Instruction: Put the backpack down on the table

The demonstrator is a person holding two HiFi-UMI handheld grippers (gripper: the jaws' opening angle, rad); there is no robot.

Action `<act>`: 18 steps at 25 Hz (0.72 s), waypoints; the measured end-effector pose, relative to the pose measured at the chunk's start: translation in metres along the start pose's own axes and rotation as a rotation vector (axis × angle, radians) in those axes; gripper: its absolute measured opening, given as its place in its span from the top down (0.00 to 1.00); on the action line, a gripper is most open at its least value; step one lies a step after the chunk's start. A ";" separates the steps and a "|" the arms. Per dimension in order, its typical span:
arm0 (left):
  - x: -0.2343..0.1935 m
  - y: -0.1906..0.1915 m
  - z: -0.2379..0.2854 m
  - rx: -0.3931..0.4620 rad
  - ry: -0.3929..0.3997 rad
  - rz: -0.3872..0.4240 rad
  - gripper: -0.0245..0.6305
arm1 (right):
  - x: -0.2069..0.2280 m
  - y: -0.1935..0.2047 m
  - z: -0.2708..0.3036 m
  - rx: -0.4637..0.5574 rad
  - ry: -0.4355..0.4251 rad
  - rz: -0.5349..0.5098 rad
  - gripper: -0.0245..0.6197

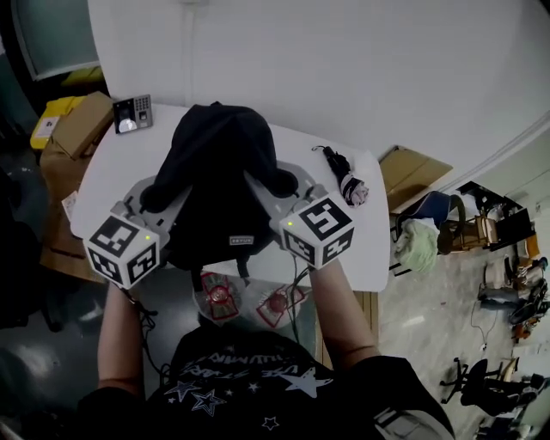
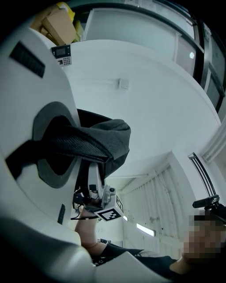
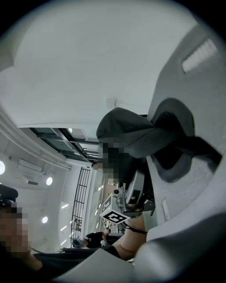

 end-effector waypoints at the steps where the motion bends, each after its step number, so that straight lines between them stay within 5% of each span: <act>1: -0.008 -0.001 0.003 0.001 0.006 0.004 0.89 | 0.002 0.001 0.007 -0.003 0.008 -0.005 0.92; 18: -0.104 -0.001 0.056 0.015 0.064 0.028 0.89 | 0.038 0.032 0.090 -0.060 0.108 -0.001 0.92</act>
Point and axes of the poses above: the fingertips, and each gripper's own axes: z forward along the fingers, x to its right, y out of its underside, the point moved 5 cm from there along -z, backward along the fingers, and after that the axes turned 14 degrees about -z, right-handed, at the moved point
